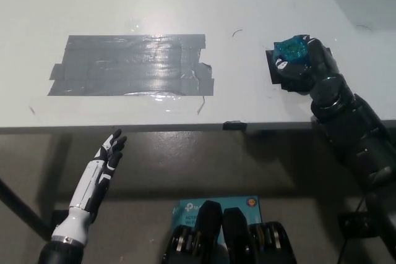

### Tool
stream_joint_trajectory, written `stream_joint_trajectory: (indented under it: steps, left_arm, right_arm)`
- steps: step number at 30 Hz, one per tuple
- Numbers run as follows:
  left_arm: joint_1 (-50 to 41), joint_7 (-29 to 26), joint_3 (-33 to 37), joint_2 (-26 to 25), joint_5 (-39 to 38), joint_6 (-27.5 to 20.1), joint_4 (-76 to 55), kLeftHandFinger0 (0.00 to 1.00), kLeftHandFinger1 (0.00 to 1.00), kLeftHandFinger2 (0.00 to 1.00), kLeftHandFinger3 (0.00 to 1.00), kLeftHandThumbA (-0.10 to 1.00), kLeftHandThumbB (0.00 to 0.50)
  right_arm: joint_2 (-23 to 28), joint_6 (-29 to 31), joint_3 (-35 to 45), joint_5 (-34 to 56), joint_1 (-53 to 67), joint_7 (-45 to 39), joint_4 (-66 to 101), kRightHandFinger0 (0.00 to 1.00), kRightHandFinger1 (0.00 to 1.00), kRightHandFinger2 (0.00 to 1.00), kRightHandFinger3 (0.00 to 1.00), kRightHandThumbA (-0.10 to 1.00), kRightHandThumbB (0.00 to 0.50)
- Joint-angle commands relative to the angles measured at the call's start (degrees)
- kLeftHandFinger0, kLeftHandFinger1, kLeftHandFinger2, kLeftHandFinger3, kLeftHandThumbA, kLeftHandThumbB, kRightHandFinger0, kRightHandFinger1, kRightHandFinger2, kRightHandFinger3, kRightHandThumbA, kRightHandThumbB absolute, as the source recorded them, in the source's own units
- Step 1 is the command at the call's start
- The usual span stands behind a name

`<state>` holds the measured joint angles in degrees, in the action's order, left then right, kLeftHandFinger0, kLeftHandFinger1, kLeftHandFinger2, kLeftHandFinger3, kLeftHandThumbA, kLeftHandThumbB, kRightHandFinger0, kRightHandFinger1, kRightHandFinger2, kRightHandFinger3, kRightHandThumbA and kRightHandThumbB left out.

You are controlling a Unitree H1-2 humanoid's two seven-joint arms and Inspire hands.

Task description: A rubick's cube is kept in the black marked spot on the table and the robot uses its right arm to pick it up and hands it to a person

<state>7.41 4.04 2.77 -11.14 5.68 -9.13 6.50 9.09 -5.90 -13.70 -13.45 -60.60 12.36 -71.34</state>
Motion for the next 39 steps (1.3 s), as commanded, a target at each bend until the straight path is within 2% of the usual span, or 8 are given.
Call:
stream_joint_trajectory:
  steps: [1, 2, 6, 7, 9, 14, 24, 39]
  left_arm:
    - [1.49, 0.37, -0.54, -1.00, 0.02, -1.35, -1.04, 1.00, 1.00, 1.00, 1.00, 0.98, 0.173]
    - [1.63, 0.44, -0.55, -0.97, -0.20, -1.61, -0.79, 1.00, 1.00, 1.00, 1.00, 0.98, 0.171]
    - [1.94, 0.53, -0.66, -1.08, -0.38, -1.57, -0.57, 1.00, 1.00, 1.00, 1.00, 0.98, 0.170]
    - [1.97, 0.41, -0.69, -1.05, -0.26, -1.47, -0.59, 1.00, 1.00, 1.00, 1.00, 0.98, 0.168]
    - [2.03, 0.51, -0.65, -1.13, -0.24, -1.37, -0.62, 1.00, 1.00, 1.00, 1.00, 0.98, 0.164]
    - [2.22, 0.55, -0.62, -1.14, -0.30, -1.40, -0.28, 1.00, 1.00, 1.00, 1.00, 0.99, 0.161]
    - [1.93, 0.53, -0.66, -1.13, -0.43, -1.64, 0.01, 1.00, 1.00, 1.00, 1.00, 0.97, 0.151]
    - [1.95, 0.48, -0.52, -1.27, 0.06, -1.58, -0.34, 1.00, 1.00, 1.00, 1.00, 0.98, 0.159]
  right_arm:
    - [-0.33, -2.20, 1.50, 1.16, 2.17, -2.64, -0.17, 0.10, 0.44, 0.65, 0.67, -0.10, 0.171]
    - [-0.13, -1.31, 2.42, 1.69, 2.63, -1.63, 1.52, 0.13, 0.57, 0.83, 0.78, -0.10, 0.182]
    - [0.40, 0.41, 5.18, 2.34, 4.60, 0.86, 9.95, 0.11, 0.63, 0.97, 0.87, -0.10, 0.208]
    - [0.36, -1.06, 6.30, 2.15, 5.48, 2.22, 14.85, 0.20, 0.72, 1.00, 0.92, -0.10, 0.207]
    - [0.20, -4.02, 8.31, 2.09, 6.99, 3.24, 23.73, 0.30, 0.71, 1.00, 0.93, -0.10, 0.212]
    - [-0.39, -6.69, 11.36, 1.53, 9.61, 4.13, 40.79, 0.02, 0.54, 0.91, 0.88, -0.10, 0.192]
    - [-2.29, -12.77, 11.92, -1.00, 14.18, 2.24, 69.22, 0.00, 0.46, 0.83, 0.91, -0.10, 0.177]
    - [-3.02, -15.52, 10.96, -2.22, 15.50, 1.41, 74.91, 0.00, 0.41, 0.83, 0.95, -0.10, 0.172]
